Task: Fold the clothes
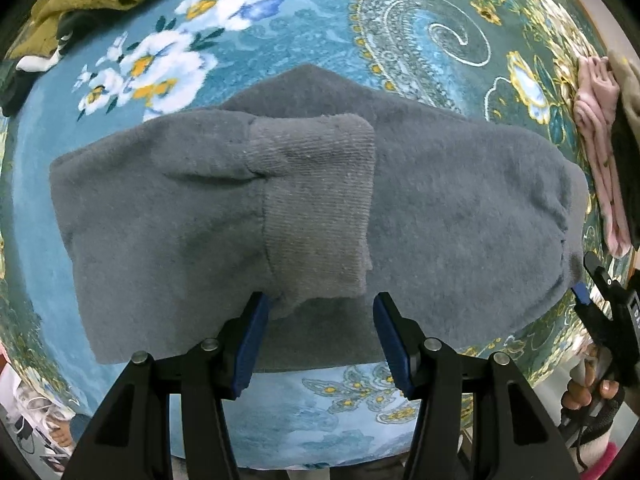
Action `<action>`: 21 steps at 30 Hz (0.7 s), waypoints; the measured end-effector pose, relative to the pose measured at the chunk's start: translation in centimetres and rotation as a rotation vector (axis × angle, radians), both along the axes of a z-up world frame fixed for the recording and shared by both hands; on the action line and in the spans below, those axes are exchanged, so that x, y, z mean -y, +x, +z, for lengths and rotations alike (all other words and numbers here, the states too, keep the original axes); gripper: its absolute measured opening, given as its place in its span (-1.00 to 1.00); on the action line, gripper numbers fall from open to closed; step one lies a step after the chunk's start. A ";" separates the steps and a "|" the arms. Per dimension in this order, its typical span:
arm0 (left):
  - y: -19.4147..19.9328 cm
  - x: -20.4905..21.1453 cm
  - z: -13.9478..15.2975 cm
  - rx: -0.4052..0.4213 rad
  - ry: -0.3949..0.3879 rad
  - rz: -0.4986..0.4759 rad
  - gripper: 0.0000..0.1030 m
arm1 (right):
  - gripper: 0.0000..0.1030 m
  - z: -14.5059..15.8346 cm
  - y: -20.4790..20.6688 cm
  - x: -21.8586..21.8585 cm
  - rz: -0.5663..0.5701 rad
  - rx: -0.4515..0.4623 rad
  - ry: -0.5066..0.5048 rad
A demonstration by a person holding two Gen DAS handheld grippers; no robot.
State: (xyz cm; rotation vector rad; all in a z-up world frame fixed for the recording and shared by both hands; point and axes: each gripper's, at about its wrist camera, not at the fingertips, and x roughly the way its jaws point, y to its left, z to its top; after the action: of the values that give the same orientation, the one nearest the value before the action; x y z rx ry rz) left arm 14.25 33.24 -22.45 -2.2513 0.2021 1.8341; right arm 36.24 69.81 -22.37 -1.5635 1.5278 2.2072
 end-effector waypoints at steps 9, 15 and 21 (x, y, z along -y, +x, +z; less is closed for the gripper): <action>-0.4 2.2 0.1 0.003 -0.004 0.019 0.08 | 0.35 -3.5 -1.2 -0.6 -0.060 -0.001 -0.170; -1.3 4.4 1.8 -0.027 0.004 0.038 0.08 | 0.29 -2.9 -2.1 0.4 -0.065 0.006 -0.176; -2.8 8.1 4.3 -0.073 0.026 0.080 0.08 | -0.41 -2.0 -1.5 0.6 -0.161 0.059 -0.147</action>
State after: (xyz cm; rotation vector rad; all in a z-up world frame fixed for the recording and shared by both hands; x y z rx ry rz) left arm 11.42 25.15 -18.18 -2.2067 0.1018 1.9497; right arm 34.72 69.24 -24.35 -1.4683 1.7658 1.9885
